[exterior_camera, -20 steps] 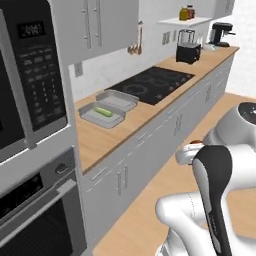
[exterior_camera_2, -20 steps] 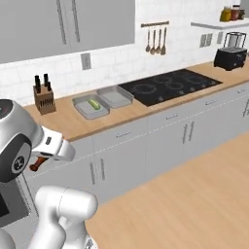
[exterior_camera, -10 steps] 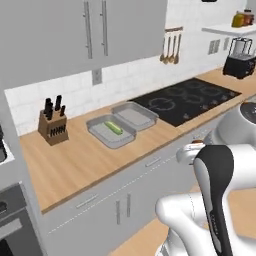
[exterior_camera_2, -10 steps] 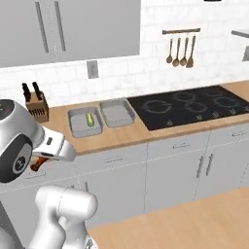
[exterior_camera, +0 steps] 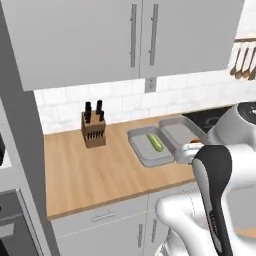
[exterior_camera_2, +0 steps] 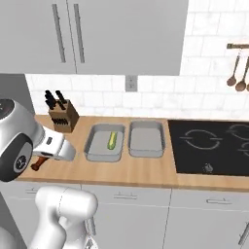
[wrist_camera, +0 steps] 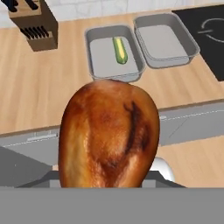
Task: Place one corn and one chicken drumstick in each tupperware on the nearby counter, to pack two identical lunches.
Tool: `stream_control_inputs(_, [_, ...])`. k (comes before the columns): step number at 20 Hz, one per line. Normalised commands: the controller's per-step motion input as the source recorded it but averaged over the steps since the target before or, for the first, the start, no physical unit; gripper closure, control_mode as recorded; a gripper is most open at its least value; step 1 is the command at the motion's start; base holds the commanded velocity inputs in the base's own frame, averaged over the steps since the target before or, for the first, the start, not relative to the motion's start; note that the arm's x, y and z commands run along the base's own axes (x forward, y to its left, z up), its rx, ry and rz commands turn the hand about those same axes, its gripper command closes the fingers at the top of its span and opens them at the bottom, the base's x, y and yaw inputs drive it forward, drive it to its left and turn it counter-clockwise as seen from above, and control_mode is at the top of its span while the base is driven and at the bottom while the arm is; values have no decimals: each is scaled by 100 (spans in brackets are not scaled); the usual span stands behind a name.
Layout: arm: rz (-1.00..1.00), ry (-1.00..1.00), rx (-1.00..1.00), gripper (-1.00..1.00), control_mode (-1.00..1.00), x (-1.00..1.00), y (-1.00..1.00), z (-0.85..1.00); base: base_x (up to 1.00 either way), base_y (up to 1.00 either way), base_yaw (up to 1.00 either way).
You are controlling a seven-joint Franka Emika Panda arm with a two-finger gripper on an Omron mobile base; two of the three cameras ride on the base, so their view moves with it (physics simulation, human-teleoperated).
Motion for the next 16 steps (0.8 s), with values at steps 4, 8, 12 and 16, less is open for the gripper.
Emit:
stream_control_inputs(4, [0, 0, 0, 100, 100, 0, 0, 0, 12, -49, 48])
stream_control_inputs(8, [0, 0, 0, 100, 100, 0, 0, 0, 40, -48, 15])
stream_control_inputs(12, [0, 0, 0, 100, 100, 0, 0, 0, 38, 1, 9])
stream_control_inputs(16, [0, 0, 0, 100, 100, 0, 0, 0, 57, 11, 3])
